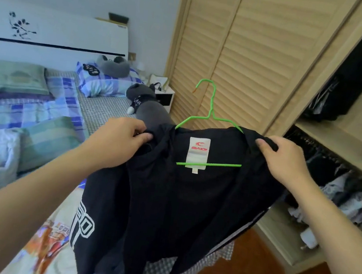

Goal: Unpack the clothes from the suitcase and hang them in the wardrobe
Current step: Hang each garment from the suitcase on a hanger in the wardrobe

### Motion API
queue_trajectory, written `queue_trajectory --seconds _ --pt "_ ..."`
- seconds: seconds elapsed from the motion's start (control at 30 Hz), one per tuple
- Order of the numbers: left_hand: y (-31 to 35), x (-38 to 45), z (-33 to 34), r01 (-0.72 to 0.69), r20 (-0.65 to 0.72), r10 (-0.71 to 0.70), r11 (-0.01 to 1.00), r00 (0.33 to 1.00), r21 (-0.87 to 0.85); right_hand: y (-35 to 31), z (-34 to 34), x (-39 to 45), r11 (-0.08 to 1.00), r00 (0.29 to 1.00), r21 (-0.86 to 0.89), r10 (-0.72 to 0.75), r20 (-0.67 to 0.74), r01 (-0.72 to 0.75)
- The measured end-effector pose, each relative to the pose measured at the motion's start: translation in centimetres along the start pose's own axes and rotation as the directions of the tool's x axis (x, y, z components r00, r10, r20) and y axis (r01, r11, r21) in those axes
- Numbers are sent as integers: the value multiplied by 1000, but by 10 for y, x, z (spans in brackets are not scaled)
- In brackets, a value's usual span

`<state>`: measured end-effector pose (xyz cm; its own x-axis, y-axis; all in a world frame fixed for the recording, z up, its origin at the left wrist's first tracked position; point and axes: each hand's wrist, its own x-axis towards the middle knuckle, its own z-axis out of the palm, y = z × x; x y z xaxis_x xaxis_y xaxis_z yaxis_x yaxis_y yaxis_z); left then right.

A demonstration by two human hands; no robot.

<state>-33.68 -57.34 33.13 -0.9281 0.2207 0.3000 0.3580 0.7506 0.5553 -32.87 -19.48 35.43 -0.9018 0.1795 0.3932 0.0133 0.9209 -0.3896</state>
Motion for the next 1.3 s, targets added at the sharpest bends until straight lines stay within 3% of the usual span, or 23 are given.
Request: queue_trajectory --seconds 0.17,0.3,0.37,0.43,0.47,0.53,0.57,0.63,0.67,0.7,0.77,0.8,0.83,0.9,0.97,1.0,1.03,1.07,1.13,1.17,1.2,1.23,1.3 --pt "-14 94 27 219 109 -215 975 971 -31 23 49 112 999 986 49 -20 163 12" --pt "-74 194 97 445 122 -442 896 888 10 52 183 239 999 922 47 -36 385 20" --pt "-130 243 155 540 -54 -539 841 841 25 69 283 297 996 903 94 -51 427 12" --pt "-185 271 232 629 -311 -602 777 736 -15 92 390 328 997 863 81 -43 503 3" --pt "-204 269 278 699 -377 -661 714 648 -50 108 439 323 999 823 26 -30 567 18" --pt "-224 236 380 846 -324 -815 528 480 -73 148 517 289 998 678 -2 -44 734 67" --pt "-220 205 421 879 -255 -863 469 436 -84 169 533 258 998 612 35 -59 789 51" --pt "-188 124 489 909 -87 -908 414 409 -49 215 534 182 995 497 96 -94 862 23" --pt "-170 88 515 935 -15 -935 355 354 -26 238 528 147 996 466 94 -86 881 6" --pt "-152 55 534 957 51 -956 290 290 -12 259 518 114 996 469 86 -77 880 2" --pt "-118 3 555 987 125 -979 163 162 -4 288 495 55 992 546 76 -117 830 97" --pt "-106 -13 561 991 129 -983 132 130 4 295 487 33 988 572 73 -137 808 133" --pt "-97 -24 562 992 125 -984 129 126 16 297 480 18 987 585 73 -146 798 146" --pt "-87 -38 560 979 138 -974 192 182 63 296 474 -4 984 580 81 -159 799 158" --pt "-83 -49 555 951 176 -952 277 251 140 289 472 -21 985 550 90 -157 820 147" --pt "-81 -51 550 949 182 -951 276 248 150 284 470 -29 985 535 101 -163 829 143" --pt "-81 -54 546 968 145 -970 215 197 126 278 467 -39 982 519 119 -180 835 149" --pt "-82 -58 541 995 81 -993 90 86 46 270 461 -48 980 499 129 -190 845 155" --pt "-88 -66 529 936 37 -961 -277 -276 -217 257 450 -71 987 449 99 -145 882 124" --pt "-91 -72 524 823 121 -898 -437 -423 -364 254 445 -83 996 432 61 -86 898 71" --pt "-94 -79 522 687 265 -828 -558 -494 -465 253 442 -98 1000 424 30 -30 905 7" --pt "-95 -86 523 564 435 -762 -647 -479 -513 253 440 -115 998 422 17 8 906 -55" --pt "-93 -100 527 450 617 -697 -713 -367 -538 251 443 -152 992 437 26 31 899 -125"
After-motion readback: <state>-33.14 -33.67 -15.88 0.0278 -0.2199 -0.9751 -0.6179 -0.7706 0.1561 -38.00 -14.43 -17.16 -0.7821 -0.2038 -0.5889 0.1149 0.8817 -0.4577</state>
